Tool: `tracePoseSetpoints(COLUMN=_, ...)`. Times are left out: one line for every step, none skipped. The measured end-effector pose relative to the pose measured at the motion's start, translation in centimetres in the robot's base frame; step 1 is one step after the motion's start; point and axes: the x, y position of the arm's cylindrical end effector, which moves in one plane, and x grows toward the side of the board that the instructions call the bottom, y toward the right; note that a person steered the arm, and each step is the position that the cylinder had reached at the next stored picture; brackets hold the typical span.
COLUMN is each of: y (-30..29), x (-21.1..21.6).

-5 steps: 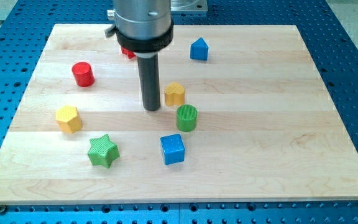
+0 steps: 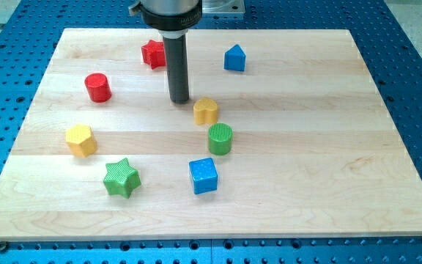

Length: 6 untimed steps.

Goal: Place the yellow heart above the green circle

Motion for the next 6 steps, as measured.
tracePoseSetpoints(y=0.2, x=0.0)
tracePoseSetpoints(y=0.2, x=0.0)
tracePoseSetpoints(y=2.3, x=1.9)
tracePoseSetpoints(y=3.9, x=2.7)
tracePoseSetpoints(y=5.5, x=2.5)
tracePoseSetpoints(y=5.7, x=-0.9)
